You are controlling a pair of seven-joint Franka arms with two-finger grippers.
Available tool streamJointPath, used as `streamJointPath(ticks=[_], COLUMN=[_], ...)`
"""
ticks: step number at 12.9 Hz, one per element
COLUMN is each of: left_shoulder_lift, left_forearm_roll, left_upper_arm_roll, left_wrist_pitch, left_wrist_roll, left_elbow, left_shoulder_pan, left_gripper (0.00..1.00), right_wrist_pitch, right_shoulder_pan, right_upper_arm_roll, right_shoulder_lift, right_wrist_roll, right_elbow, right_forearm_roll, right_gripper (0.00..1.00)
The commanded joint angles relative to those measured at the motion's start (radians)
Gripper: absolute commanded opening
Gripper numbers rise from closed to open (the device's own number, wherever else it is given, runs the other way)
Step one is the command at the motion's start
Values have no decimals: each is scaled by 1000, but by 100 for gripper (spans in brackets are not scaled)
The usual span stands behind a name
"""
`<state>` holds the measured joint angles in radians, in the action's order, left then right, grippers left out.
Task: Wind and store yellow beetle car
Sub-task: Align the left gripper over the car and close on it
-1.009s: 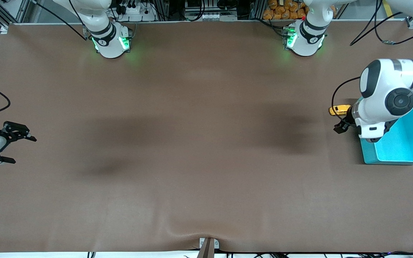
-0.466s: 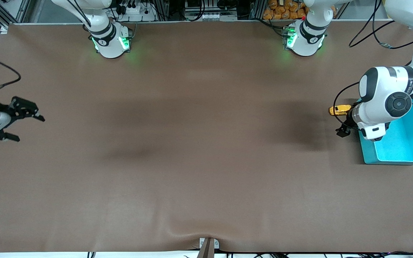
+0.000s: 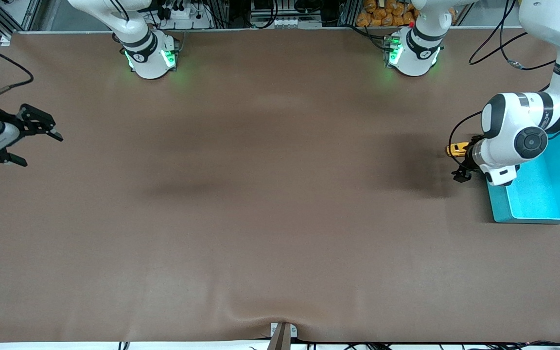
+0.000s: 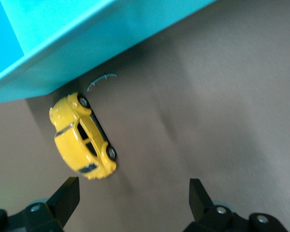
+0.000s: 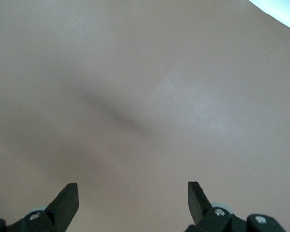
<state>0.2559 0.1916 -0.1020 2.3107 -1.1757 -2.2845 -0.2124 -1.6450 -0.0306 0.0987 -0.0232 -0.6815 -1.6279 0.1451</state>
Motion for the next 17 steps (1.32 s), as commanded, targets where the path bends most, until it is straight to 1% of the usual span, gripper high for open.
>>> streamJointPath(ticks=[1, 3, 4, 6, 8, 13, 17], left_shoulder_lift=[-24, -33, -41, -50, -62, -78, -75], left_forearm_roll=[26, 28, 28, 28, 28, 28, 28], left_upper_arm_roll=[48, 53, 53, 53, 53, 53, 53], left_wrist_pitch=[111, 119, 119, 118, 116, 119, 199], left_wrist_roll=[-22, -21, -21, -21, -25, -50, -50], left_elbow=[-78, -85, -93, -110, -131, -176, -223], left_shoulder_pan=[-21, -59, -62, -62, -61, -59, -64], left_gripper=[100, 100, 100, 100, 100, 100, 100], right_wrist_pitch=[5, 39, 60, 98, 143, 142, 107], right_shoulder_pan=[-25, -25, -26, -37, -55, -51, -54], right_upper_arm_roll=[7, -4, -4, -16, -16, 6, 9], right_shoulder_lift=[65, 77, 78, 94, 95, 88, 92], right_wrist_roll=[155, 277, 331, 397, 502, 514, 507], right_elbow=[-46, -44, -38, -30, -6, -3, -3], right_forearm_roll=[-19, -19, -21, -79, -97, -105, -102], right_gripper=[100, 100, 100, 100, 100, 100, 100])
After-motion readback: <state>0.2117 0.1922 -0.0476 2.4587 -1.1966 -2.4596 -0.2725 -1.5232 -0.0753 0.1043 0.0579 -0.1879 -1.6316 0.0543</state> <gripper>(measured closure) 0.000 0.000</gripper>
